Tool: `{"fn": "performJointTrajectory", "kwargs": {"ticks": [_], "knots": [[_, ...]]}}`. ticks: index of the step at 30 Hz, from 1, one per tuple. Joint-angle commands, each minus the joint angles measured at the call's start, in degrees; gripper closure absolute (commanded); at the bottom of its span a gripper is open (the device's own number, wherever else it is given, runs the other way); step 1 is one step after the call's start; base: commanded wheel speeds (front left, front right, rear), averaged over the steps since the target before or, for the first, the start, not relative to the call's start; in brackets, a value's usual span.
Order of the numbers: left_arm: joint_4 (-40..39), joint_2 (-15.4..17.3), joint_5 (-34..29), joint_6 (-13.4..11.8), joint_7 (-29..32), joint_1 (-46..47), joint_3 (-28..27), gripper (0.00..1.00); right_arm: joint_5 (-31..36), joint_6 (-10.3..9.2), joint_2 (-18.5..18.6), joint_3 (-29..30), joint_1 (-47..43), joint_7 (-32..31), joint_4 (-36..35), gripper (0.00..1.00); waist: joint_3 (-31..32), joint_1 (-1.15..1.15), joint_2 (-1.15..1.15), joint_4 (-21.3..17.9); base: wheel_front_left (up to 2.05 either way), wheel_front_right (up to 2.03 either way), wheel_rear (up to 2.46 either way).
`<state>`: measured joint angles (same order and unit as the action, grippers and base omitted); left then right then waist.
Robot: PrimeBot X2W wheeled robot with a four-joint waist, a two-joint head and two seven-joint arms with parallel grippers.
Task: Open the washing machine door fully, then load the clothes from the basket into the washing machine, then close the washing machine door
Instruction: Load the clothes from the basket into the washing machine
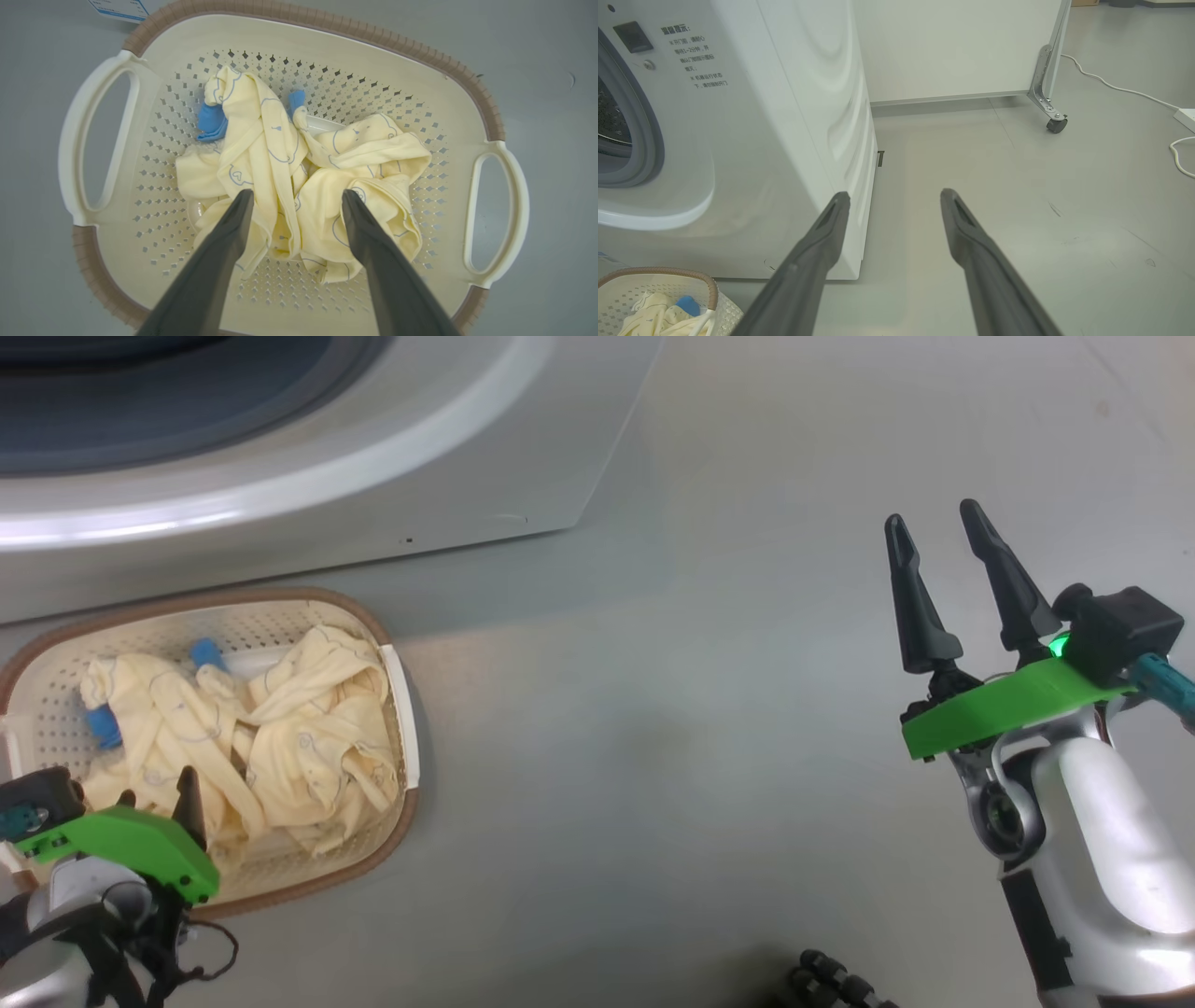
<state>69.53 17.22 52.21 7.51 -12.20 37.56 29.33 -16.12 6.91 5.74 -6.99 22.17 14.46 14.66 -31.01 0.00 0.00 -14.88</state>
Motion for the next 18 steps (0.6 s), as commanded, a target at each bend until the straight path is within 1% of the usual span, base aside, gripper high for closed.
{"fn": "performJointTrajectory", "kwargs": {"ticks": [1,9,18], "knots": [[0.31,2.44,0.75,-0.02,-0.04,0.98,-1.08,0.0,-0.16,0.58,0.96,-1.05,0.61,0.54,-2.26,0.0,-2.0,0.0,0.0,0.11,0.0,0.0,0.0],[3.03,3.11,0.74,-0.03,0.85,6.44,-0.2,0.0,0.09,0.58,1.99,-2.25,1.77,0.54,-6.4,0.0,-8.6,0.0,0.0,0.31,0.0,0.0,0.0],[4.07,2.95,0.38,-1.16,2.11,9.65,0.42,0.0,0.24,0.58,2.44,-3.75,3.22,0.54,-8.44,0.0,-14.4,0.0,0.0,0.63,0.0,0.0,0.0]]}}
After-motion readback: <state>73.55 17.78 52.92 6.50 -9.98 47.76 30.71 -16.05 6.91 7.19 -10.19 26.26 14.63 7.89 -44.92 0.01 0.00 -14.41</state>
